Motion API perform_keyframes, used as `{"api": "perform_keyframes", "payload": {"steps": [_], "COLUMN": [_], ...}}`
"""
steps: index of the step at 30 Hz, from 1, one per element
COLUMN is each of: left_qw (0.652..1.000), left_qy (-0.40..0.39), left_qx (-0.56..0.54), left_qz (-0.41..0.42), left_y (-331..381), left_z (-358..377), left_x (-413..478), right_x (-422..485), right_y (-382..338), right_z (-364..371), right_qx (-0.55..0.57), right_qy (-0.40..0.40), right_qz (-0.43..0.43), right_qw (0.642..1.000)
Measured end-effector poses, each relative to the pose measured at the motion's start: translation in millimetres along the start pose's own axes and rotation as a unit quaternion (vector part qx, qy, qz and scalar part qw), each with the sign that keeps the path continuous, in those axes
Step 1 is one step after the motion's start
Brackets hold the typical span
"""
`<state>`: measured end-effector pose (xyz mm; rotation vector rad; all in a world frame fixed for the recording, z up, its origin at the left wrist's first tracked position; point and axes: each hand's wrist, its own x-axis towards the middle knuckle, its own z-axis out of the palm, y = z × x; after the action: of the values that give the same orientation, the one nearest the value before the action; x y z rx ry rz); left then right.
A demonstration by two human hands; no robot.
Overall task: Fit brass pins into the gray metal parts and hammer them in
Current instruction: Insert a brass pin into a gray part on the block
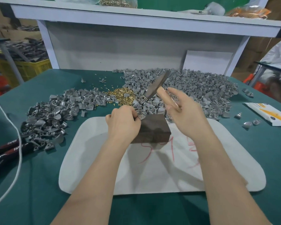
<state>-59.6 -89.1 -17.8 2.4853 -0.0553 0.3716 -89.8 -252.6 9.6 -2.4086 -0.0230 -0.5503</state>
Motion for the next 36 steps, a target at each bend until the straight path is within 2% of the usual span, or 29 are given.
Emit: {"api": "perform_keyframes", "payload": {"steps": [5,9,14,19,21,24,27,31,34,36], "left_qw": [1.000,1.000,1.000,1.000,1.000,1.000,0.999,0.999,0.997,0.994], "left_qy": [-0.004,-0.007,-0.010,-0.007,-0.007,-0.018,-0.021,-0.027,-0.042,-0.052], "left_qx": [-0.004,-0.022,-0.023,-0.026,-0.024,-0.020,-0.026,-0.037,-0.058,-0.083], "left_qz": [-0.009,-0.014,-0.015,-0.006,-0.007,-0.008,-0.016,-0.027,-0.036,-0.037], "left_y": [0.6,0.0,0.3,-1.9,-1.0,0.2,-0.2,-0.1,1.8,2.5], "left_z": [0.5,0.2,-0.9,0.0,-0.4,-2.4,-3.2,-3.3,-5.4,-7.1], "left_x": [-0.2,-1.3,-0.5,-1.1,-0.7,-0.5,-0.6,-1.2,-1.5,-1.1], "right_x": [-11.4,-13.7,-15.4,-16.4,-15.4,-16.2,-14.9,-1.5,2.3,1.9], "right_y": [-1.1,-5.1,-6.7,-12.7,-14.8,-14.5,-9.8,14.2,33.4,40.2], "right_z": [-3.4,-7.7,-11.3,-15.5,-14.0,-7.5,-4.3,1.6,6.9,12.3], "right_qx": [-0.024,-0.025,-0.088,-0.053,-0.077,-0.115,-0.088,-0.061,-0.046,-0.060], "right_qy": [-0.025,-0.001,-0.081,0.018,-0.025,-0.085,-0.050,0.013,-0.022,-0.051], "right_qz": [0.008,-0.022,-0.024,-0.058,-0.063,-0.040,-0.034,0.046,0.128,0.150], "right_qw": [0.999,0.999,0.993,0.997,0.995,0.989,0.994,0.997,0.990,0.986]}}
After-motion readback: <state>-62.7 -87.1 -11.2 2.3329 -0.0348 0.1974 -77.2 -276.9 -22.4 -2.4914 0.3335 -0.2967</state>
